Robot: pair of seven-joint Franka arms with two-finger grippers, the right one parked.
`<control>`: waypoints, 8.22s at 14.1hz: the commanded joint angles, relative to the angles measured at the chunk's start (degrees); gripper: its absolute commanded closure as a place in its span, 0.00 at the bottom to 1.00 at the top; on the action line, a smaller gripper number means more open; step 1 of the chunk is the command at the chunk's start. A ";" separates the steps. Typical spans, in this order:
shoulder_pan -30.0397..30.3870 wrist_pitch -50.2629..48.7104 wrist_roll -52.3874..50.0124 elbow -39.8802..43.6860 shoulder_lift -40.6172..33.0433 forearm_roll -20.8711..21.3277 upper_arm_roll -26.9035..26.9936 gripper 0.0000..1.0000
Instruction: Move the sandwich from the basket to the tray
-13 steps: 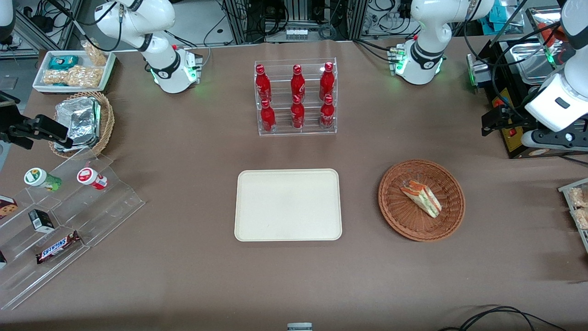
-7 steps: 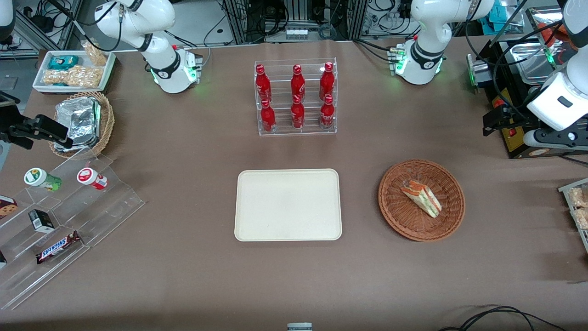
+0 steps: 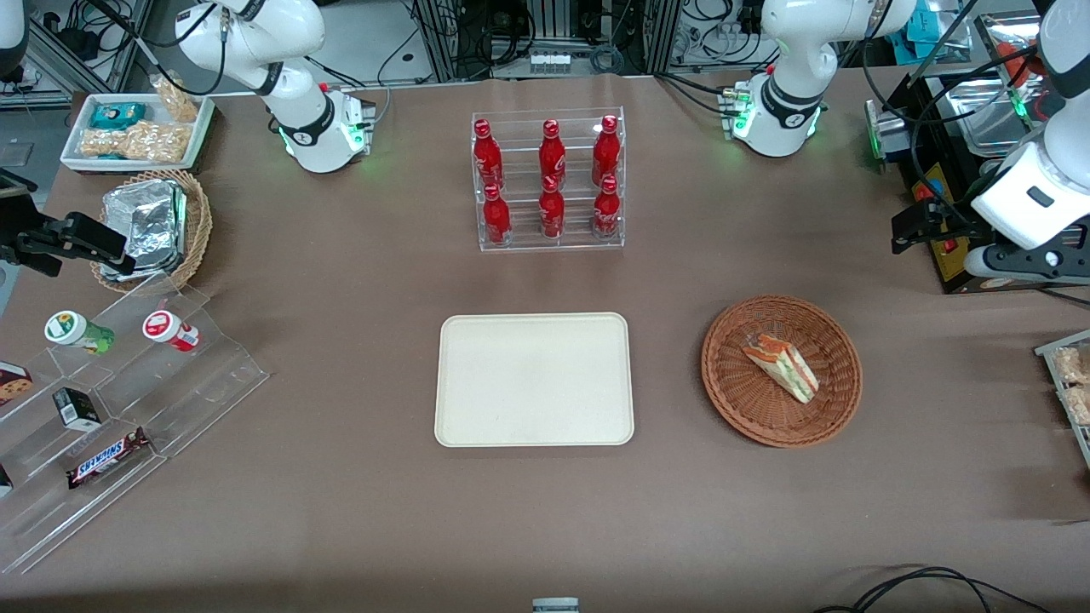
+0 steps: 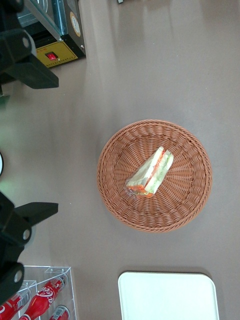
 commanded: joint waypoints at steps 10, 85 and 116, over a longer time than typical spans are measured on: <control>-1.97 27.99 -10.60 -23.31 1.99 0.46 -0.94 0.00; -33.18 39.54 -53.17 27.02 53.67 6.52 -13.16 0.55; 4.51 7.38 -16.65 -7.52 -0.55 4.77 -10.17 0.00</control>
